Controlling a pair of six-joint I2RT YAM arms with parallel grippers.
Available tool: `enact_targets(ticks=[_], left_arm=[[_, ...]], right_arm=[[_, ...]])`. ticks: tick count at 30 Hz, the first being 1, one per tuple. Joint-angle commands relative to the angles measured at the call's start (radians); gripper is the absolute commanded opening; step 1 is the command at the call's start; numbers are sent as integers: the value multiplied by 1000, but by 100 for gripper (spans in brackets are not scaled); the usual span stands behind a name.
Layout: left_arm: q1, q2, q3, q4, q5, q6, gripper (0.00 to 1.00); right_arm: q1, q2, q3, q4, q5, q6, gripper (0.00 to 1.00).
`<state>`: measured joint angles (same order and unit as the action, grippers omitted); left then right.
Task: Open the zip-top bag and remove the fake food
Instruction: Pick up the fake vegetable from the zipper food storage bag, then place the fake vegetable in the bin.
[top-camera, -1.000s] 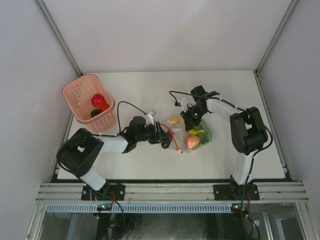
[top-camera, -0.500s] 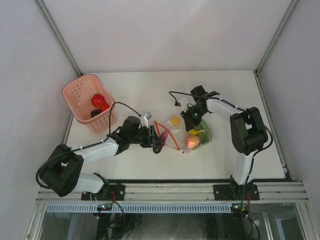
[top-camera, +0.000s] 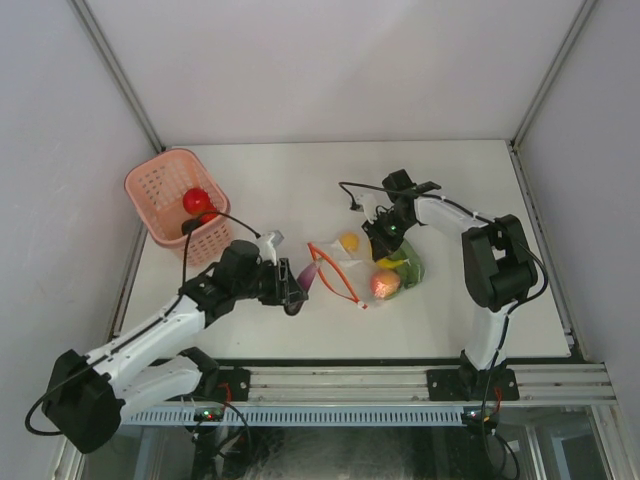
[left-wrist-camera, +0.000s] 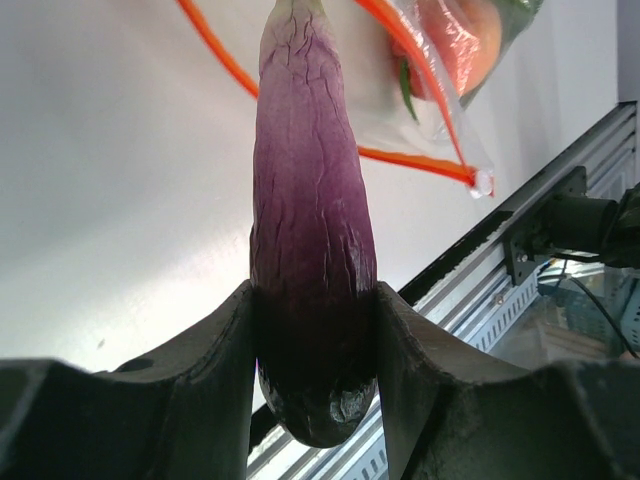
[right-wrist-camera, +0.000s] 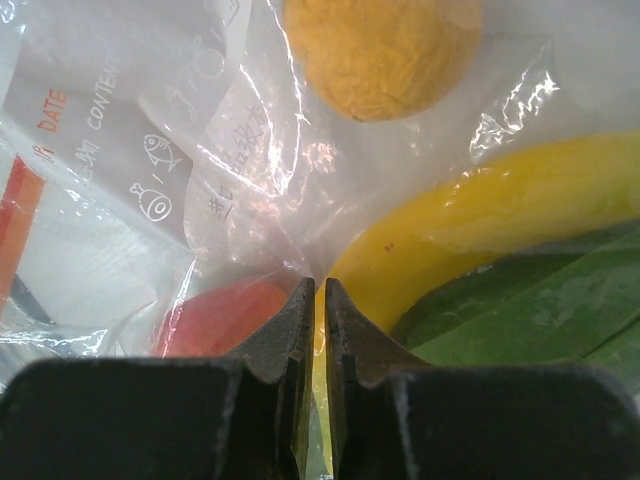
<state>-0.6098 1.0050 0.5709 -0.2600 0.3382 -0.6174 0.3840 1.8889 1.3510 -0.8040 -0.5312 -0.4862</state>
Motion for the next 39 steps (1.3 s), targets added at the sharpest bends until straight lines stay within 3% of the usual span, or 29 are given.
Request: enact_targets(ticks=[1,13,22,28,33,39], left_arm=[[4,-77,22,-170,-85,43,0],[15,-191,179,-419,-235,105,0],[118,-187,285,-411,-264,150,0],[267,-175,358,-331,-218,141,0],[439,-142,378,-244,-80,91,0],[662,-109,376,-58,91,-103,0]], right_arm=[[-6,-56,35,13,-3,-5,7],[-7,-54,35,13,1,-6,7],[-7,-56,34,13,0,-6,7],[-6,-56,35,12,-4,-6,7],[-6,-59,34,11,-6,-6,7],[-3,-60,35,11,-9,-6,7]])
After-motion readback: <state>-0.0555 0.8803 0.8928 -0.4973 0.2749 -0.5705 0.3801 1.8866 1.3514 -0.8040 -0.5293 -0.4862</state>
